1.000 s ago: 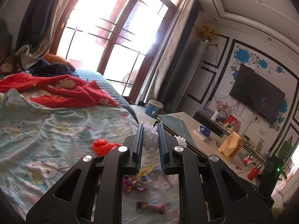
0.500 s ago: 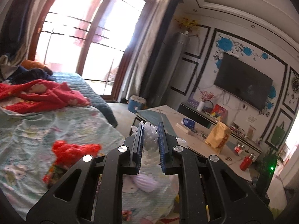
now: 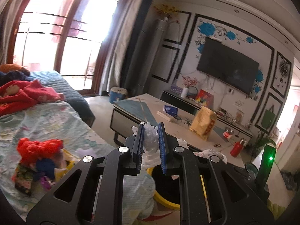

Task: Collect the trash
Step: 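Carry the white bag over the yellow bin and open the right tool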

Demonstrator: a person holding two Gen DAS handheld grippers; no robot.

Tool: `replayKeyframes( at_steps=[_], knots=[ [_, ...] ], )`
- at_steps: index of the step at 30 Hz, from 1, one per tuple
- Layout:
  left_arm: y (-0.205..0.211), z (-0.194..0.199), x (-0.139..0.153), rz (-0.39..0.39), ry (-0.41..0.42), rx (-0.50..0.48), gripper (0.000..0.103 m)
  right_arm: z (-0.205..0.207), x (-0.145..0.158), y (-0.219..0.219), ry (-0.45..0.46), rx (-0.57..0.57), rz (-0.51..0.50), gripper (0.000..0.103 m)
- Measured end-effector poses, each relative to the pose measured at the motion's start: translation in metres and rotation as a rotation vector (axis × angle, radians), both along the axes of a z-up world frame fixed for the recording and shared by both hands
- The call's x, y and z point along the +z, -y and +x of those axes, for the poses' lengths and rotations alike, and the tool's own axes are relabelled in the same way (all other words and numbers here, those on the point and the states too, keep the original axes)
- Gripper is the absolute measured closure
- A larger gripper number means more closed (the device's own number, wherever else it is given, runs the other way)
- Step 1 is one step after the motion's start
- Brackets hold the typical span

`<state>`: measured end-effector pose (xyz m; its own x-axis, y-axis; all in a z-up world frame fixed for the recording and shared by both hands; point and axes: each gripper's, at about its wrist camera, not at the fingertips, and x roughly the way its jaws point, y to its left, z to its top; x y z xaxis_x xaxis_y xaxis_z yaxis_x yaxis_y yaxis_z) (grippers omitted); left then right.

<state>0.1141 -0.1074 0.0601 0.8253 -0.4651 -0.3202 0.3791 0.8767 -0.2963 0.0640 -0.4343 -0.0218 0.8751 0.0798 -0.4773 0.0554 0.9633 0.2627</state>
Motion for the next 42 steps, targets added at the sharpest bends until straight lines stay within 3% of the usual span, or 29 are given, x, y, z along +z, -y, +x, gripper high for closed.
replayKeyframes(
  at_steps=[10,21,37,40,42],
  knots=[
    [0.051,0.006,-0.017,0.058,-0.015,-0.101,0.093,0.003,-0.027,0.049,-0.06,-0.152,0.032,0.072],
    [0.106,0.022,-0.063,0.145,-0.096,-0.202,0.093,0.003,-0.054,0.093,-0.106,-0.325,0.046,0.072],
    [0.155,0.049,-0.134,0.239,-0.251,-0.316,0.091,0.035,-0.08,0.099,-0.169,-0.302,0.029,0.071],
    [0.16,0.057,-0.144,0.219,-0.295,-0.362,0.081,0.042,-0.086,0.103,-0.184,-0.283,0.058,0.065],
    [0.161,0.06,-0.148,0.216,-0.303,-0.368,0.056,0.043,-0.088,0.103,-0.189,-0.281,0.076,0.061]
  ],
)
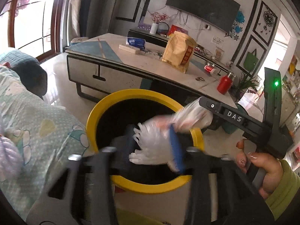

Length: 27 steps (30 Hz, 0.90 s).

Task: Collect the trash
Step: 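Carry the white bag over the yellow bin and open the right tool, then move the right tool back over the candy wrappers on the bed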

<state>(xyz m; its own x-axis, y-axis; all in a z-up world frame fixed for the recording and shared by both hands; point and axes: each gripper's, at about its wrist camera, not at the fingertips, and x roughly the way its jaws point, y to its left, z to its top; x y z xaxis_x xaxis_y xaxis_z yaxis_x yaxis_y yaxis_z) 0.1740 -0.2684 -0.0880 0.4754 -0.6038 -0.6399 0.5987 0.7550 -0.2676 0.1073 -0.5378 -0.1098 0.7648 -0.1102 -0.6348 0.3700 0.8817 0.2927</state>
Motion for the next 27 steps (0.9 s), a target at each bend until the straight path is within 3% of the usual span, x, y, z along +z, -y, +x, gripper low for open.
replayKeyframes(
  at_steps=[3,6,9,27],
  knots=[
    [-0.002,0.002,-0.003,-0.019,-0.017,-0.003,0.042,0.001,-0.004,0.004,-0.001,-0.011,0.008,0.047],
    [-0.008,0.0,-0.001,-0.028,-0.008,0.02,0.021,-0.002,-0.006,0.008,-0.003,-0.023,0.022,0.044],
    [-0.017,-0.004,0.004,-0.037,0.006,0.06,0.011,-0.006,-0.005,0.008,0.006,-0.029,0.038,0.039],
    [-0.086,-0.029,0.052,-0.066,0.179,0.272,0.011,-0.027,0.047,-0.053,0.155,0.129,-0.027,0.031]
  ],
)
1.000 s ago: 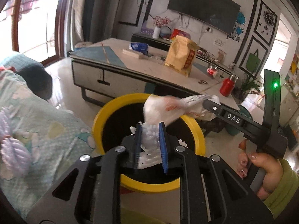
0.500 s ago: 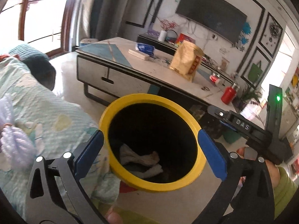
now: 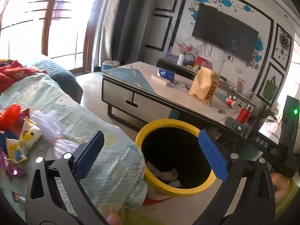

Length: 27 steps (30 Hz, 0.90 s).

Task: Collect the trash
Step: 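Move the right tool back over the candy wrappers on the bed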

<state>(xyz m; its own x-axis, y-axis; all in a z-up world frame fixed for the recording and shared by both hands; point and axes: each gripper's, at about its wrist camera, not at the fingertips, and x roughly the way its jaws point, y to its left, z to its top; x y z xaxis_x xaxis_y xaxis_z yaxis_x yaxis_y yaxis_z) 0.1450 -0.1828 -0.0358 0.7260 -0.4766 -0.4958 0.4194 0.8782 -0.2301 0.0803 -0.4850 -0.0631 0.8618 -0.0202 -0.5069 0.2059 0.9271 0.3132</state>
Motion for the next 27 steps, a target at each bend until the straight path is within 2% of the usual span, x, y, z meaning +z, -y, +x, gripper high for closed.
replayKeyframes(
  at_steps=[14,27],
  knots=[
    [-0.054,-0.018,0.027,-0.021,0.101,0.131,0.011,-0.013,0.028,-0.057,0.064,0.15,-0.049,0.029],
    [-0.103,-0.027,0.036,-0.062,0.127,0.249,0.011,-0.022,0.045,-0.11,0.101,0.304,-0.089,0.027]
  ],
)
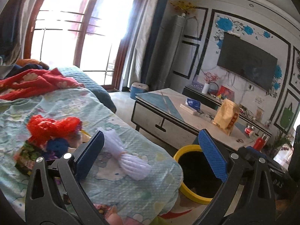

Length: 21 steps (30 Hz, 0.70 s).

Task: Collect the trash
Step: 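Move the right tool back over the candy wrappers on the bed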

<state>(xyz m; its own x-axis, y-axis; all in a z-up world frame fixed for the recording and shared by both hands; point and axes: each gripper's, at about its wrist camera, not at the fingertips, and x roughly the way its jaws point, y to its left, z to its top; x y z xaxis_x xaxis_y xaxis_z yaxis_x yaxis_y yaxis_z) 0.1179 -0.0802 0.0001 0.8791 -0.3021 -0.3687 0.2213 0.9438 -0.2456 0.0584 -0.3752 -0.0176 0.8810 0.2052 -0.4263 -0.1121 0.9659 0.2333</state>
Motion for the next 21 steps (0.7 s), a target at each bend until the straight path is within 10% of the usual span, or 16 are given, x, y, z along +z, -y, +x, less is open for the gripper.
replayKeyframes(
  at_steps=[21],
  knots=[
    [-0.091,-0.001,0.003,-0.099,0.001,0.192,0.011,0.012,0.013,-0.086,0.003,0.229,-0.054,0.026]
  ],
)
